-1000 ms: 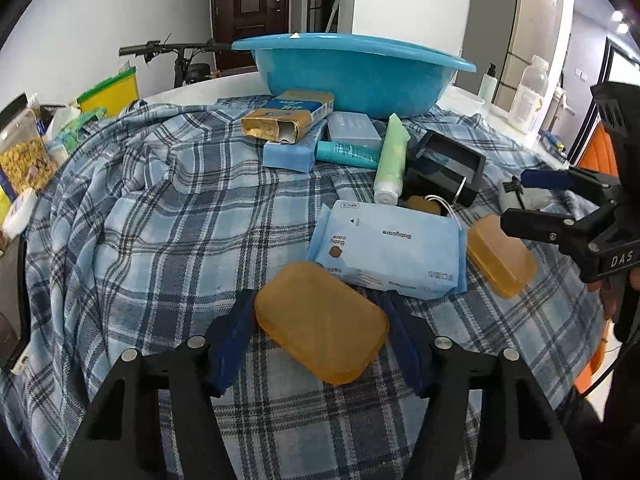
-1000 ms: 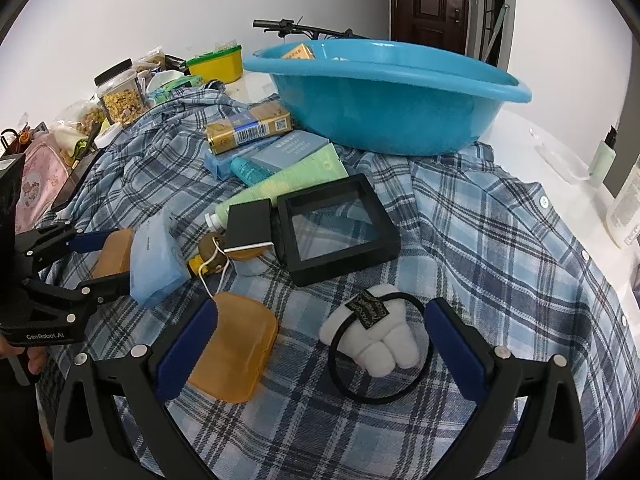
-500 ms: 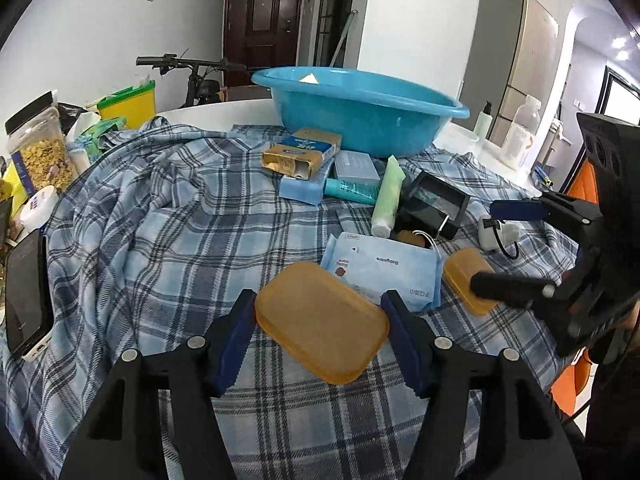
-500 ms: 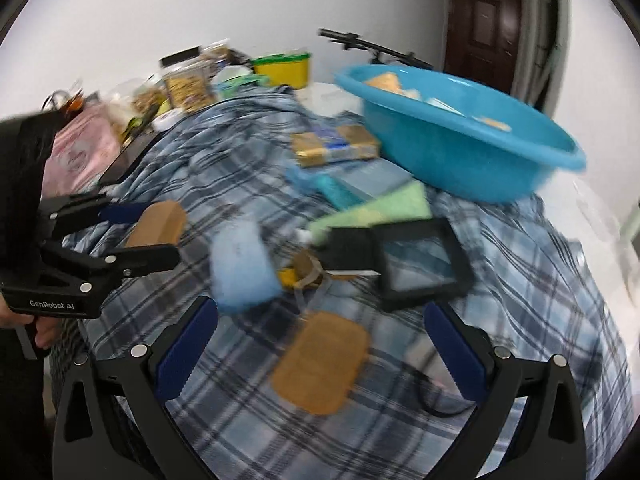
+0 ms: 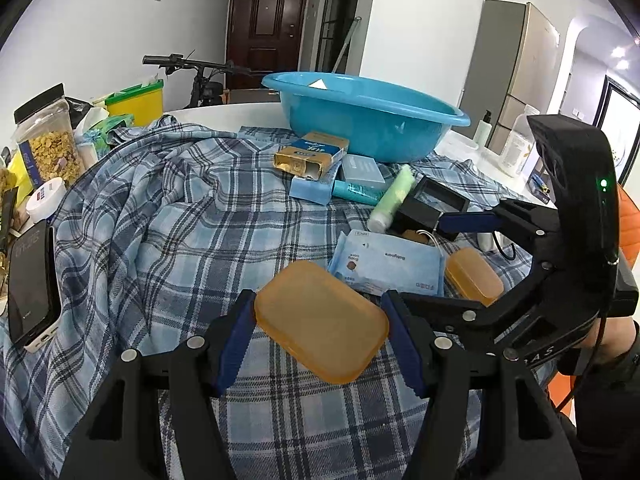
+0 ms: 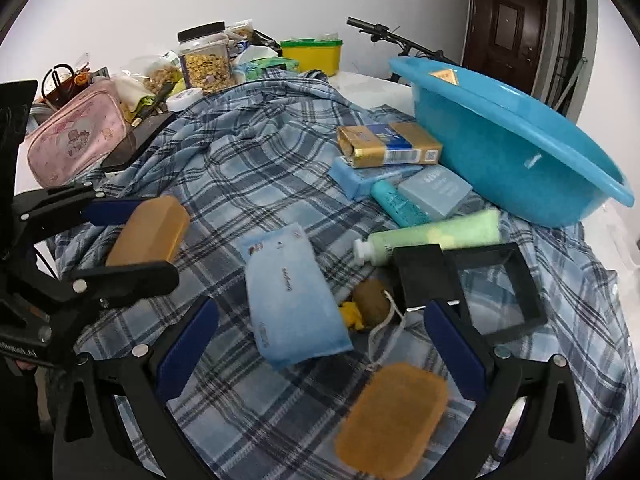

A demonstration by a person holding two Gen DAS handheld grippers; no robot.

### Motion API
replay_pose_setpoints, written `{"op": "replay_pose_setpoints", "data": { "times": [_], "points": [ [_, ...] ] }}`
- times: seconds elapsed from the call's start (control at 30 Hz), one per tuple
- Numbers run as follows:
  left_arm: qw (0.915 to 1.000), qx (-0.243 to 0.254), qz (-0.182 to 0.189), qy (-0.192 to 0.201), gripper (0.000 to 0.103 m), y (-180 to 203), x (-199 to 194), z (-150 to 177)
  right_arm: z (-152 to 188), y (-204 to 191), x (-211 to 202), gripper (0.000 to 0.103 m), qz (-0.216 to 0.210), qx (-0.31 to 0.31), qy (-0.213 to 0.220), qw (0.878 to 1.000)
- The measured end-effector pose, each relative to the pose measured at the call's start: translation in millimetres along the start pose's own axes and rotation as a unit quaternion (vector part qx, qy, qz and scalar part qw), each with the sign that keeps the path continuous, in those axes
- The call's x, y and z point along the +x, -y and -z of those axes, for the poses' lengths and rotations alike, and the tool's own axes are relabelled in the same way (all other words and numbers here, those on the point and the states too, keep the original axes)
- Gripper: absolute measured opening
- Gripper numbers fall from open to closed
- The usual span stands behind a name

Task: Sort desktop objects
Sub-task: 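Grasp the orange soap box with the left gripper while the right gripper grasps the Babycare wipes pack, then lift the soap box and wipes pack and carry both over the turquoise basin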

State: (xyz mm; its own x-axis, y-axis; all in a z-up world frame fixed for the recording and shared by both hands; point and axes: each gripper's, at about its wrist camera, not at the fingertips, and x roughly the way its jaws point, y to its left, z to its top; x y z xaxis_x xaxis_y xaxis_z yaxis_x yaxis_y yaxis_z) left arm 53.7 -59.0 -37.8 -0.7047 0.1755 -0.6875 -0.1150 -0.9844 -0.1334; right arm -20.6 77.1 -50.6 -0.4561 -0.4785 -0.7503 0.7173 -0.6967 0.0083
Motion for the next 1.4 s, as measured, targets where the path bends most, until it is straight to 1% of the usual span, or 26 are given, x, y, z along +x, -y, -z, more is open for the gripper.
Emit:
{"op": "replay_pose_setpoints", "data": {
  "times": [0.07, 0.13, 0.17, 0.23, 0.27, 0.3, 0.37, 0.43, 0.53, 0.6, 0.63, 0.67, 0.73, 0.77, 0.87, 1.03, 1.17, 1.23, 1.3, 1.33, 1.4],
  "points": [
    [1.0000, 0.000, -0.001, -0.002, 0.066, -0.6, 0.3, 1.1, -0.9, -3.1, 0.1, 0.093, -0.003, -0.006, 0.003, 1.000],
    [1.0000, -0.003, 0.000, 0.000, 0.066, -1.2, -0.4, 2.7, -0.6, -5.5, 2.1, 0.082, -0.003, -0.012, -0.001, 1.000],
    [1.0000, -0.004, 0.000, 0.001, 0.066, -1.6, -0.9, 3.2, -0.8, -6.0, 3.0, 0.074, -0.006, -0.013, -0.003, 1.000],
    [1.0000, -0.006, -0.001, 0.002, 0.066, -1.9, -1.3, 4.4, -1.0, -7.8, 4.0, 0.072, 0.002, -0.023, -0.002, 1.000],
    [1.0000, -0.006, 0.000, 0.003, 0.066, -2.1, -1.6, 4.9, -1.0, -9.3, 4.0, 0.068, 0.012, -0.030, -0.003, 0.999],
    [1.0000, -0.007, 0.000, 0.002, 0.066, -2.0, -1.6, 4.9, -1.6, -10.1, 3.0, 0.061, 0.016, -0.034, -0.003, 0.999],
    [1.0000, -0.006, 0.000, 0.002, 0.066, -2.1, -1.7, 5.4, -3.3, -9.4, 0.0, 0.053, 0.008, -0.032, 0.000, 0.999],
    [1.0000, -0.007, 0.001, 0.003, 0.066, -2.2, -2.1, 6.0, -4.2, -8.1, -2.8, 0.052, -0.008, -0.025, 0.005, 1.000],
    [1.0000, -0.007, 0.001, 0.003, 0.066, -2.2, -2.1, 6.0, -5.2, -14.0, 2.5, 0.053, -0.006, -0.040, -0.002, 0.999],
    [1.0000, -0.008, 0.001, 0.004, 0.066, -2.0, -2.2, 6.2, -6.3, -16.9, 4.2, 0.051, -0.007, -0.045, 0.001, 0.999],
    [1.0000, -0.007, 0.002, 0.003, 0.066, -2.0, -2.2, 6.3, -6.7, -17.1, 4.5, 0.048, -0.008, -0.044, 0.001, 0.999],
    [1.0000, -0.007, 0.002, 0.003, 0.066, -1.9, -1.9, 6.8, -7.1, -16.2, 5.3, 0.039, -0.010, -0.041, -0.001, 0.999],
    [1.0000, -0.009, 0.002, 0.003, 0.066, -2.2, -1.8, 6.8, -6.4, -14.8, 10.8, 0.039, -0.012, -0.039, -0.012, 0.999],
    [0.9999, -0.010, 0.002, 0.003, 0.066, -2.2, -1.4, 7.0, -5.5, -15.2, 12.1, 0.036, -0.006, -0.043, -0.012, 0.999],
    [0.9999, -0.014, -0.001, 0.002, 0.066, -3.7, -0.4, 7.7, -4.8, -13.0, 9.9, 0.034, -0.005, -0.037, -0.007, 0.999],
    [0.9998, -0.019, 0.000, -0.008, 0.066, -4.4, 7.0, 8.8, -8.1, -2.5, -11.0, 0.034, -0.015, -0.011, 0.027, 0.999],
    [0.9994, -0.031, 0.000, -0.017, 0.066, -1.3, 17.5, 5.8, -6.1, 5.8, -26.3, 0.034, -0.012, 0.001, 0.038, 0.999],
    [0.9990, -0.036, -0.011, -0.025, 0.066, 0.5, 25.6, 4.1, -3.5, 9.2, -32.3, 0.034, -0.013, 0.005, 0.043, 0.999],
    [0.9982, -0.042, -0.024, -0.034, 0.062, -0.3, 34.1, 3.8, -1.0, 12.4, -36.9, 0.034, -0.011, 0.005, 0.045, 0.999],
    [0.9980, -0.044, -0.027, -0.037, 0.056, -1.3, 36.8, 4.0, 0.1, 13.8, -39.1, 0.034, -0.011, 0.006, 0.046, 0.999],
    [0.9979, -0.040, -0.033, -0.039, 0.056, -0.9, 39.7, 4.3, 1.8, 17.4, -42.7, 0.034, -0.012, 0.009, 0.050, 0.999]
  ]
}}
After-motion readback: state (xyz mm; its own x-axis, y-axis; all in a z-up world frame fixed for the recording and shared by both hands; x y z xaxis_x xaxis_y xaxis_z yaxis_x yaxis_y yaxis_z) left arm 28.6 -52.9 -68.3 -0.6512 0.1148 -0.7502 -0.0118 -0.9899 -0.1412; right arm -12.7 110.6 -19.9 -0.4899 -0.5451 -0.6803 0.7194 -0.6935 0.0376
